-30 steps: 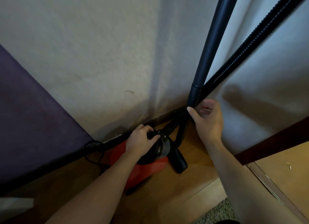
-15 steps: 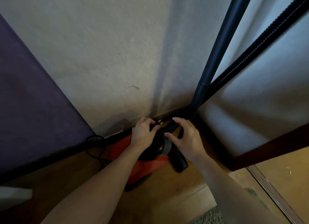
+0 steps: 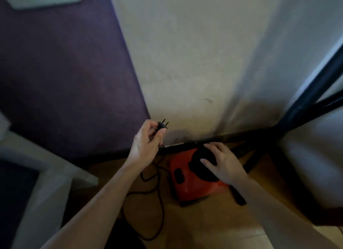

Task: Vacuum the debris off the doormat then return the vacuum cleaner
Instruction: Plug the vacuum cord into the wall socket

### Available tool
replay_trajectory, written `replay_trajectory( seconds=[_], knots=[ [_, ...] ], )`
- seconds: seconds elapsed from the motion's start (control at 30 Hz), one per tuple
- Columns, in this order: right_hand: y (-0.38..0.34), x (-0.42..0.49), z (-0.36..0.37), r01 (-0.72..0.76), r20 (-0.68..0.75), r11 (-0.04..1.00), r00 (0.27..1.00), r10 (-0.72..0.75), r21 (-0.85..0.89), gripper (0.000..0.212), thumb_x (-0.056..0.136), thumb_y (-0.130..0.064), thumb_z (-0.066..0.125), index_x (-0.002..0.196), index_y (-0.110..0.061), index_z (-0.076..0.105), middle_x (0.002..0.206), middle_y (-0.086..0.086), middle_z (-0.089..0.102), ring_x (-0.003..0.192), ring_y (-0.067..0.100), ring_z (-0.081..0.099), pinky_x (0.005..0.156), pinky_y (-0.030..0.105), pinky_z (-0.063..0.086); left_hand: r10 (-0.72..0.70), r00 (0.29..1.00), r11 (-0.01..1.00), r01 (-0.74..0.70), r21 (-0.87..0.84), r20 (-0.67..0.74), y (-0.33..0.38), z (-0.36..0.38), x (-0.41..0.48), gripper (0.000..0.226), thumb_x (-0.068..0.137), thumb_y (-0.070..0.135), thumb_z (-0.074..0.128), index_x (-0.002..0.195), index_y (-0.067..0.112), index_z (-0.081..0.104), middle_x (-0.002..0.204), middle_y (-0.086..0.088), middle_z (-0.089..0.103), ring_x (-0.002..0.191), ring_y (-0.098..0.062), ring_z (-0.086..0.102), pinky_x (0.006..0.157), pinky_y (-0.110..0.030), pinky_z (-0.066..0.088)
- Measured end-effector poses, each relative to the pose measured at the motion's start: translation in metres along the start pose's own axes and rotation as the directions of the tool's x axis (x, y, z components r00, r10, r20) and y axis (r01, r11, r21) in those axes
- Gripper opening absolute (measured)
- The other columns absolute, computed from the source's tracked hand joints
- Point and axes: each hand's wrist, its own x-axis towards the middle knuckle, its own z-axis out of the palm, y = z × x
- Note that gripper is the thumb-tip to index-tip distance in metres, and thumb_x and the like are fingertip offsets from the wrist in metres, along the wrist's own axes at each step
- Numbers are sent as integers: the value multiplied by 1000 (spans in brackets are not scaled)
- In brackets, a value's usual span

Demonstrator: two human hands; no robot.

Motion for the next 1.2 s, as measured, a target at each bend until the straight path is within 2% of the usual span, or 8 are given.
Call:
replay_trajectory(
  seconds=[0.13, 0.23, 0.37, 0.47, 0.6, 0.73, 0.97, 1.2],
  knots=[
    [-43, 28, -13, 114, -129, 993, 985, -111, 20, 66, 98, -64, 47, 147, -21, 53, 143, 6, 55, 130, 29, 54, 103, 46, 51, 55, 992, 996, -47, 70, -114, 14, -37, -4, 17, 99, 19, 56, 87, 24, 46, 64, 11, 58, 51, -3, 47, 52, -18, 40],
    [-94, 55, -37, 284, -312, 957, 916, -251, 65, 62, 96, -57, 53, 135, -10, 63, 133, 12, 61, 122, 31, 60, 99, 42, 53, 99, 983, 987, -77, 142, -155, 30, -59, -6, 15, 98, 24, 58, 88, 21, 47, 65, 9, 57, 53, -5, 48, 52, -21, 41],
    [-169, 83, -94, 510, -519, 860, 735, -437, -3, 55, 93, -45, 59, 131, -6, 66, 132, 15, 62, 127, 29, 57, 108, 38, 46, 205, 943, 953, -132, 273, -261, 66, -96, -3, 17, 96, 29, 61, 87, 28, 47, 65, 13, 57, 53, -4, 50, 54, -23, 41],
    [-218, 99, -142, 613, -606, 783, 585, -539, -105, 51, 95, -38, 61, 135, -6, 64, 138, 14, 60, 134, 30, 53, 112, 40, 44, 286, 898, 931, -177, 320, -334, 101, -129, 3, 15, 97, 29, 60, 88, 27, 48, 66, 6, 60, 51, -8, 50, 48, -30, 43],
    [-270, 121, -201, 661, -655, 701, 409, -636, -268, 48, 94, -31, 66, 134, -5, 65, 142, 16, 58, 135, 33, 53, 111, 48, 46, 357, 838, 911, -217, 349, -411, 141, -167, 15, 13, 97, 27, 59, 90, 19, 51, 64, 5, 57, 48, -4, 46, 47, -18, 37],
    [-302, 138, -242, 643, -614, 642, 321, -721, -418, 53, 93, -35, 63, 138, -8, 63, 149, 15, 54, 144, 33, 46, 114, 52, 42, 389, 811, 885, -198, 421, -437, 167, -193, 24, 10, 98, 26, 58, 95, 17, 53, 67, 7, 60, 54, -7, 52, 48, -18, 40],
    [-322, 159, -264, 552, -551, 602, 281, -786, -577, 64, 90, -44, 62, 149, -19, 54, 159, 8, 45, 151, 30, 36, 119, 61, 29, 424, 777, 862, -189, 471, -465, 179, -222, 35, 4, 99, 27, 57, 100, 24, 57, 73, 8, 65, 58, -12, 59, 51, -33, 50],
    [-322, 181, -255, 413, -521, 626, 346, -780, -662, 80, 91, -56, 57, 161, -24, 33, 169, 5, 28, 156, 26, 26, 126, 57, 7, 358, 765, 859, -46, 510, -535, 174, -229, 49, 15, 96, 44, 56, 107, 34, 62, 81, 16, 68, 64, -6, 65, 59, -40, 58]
  ],
)
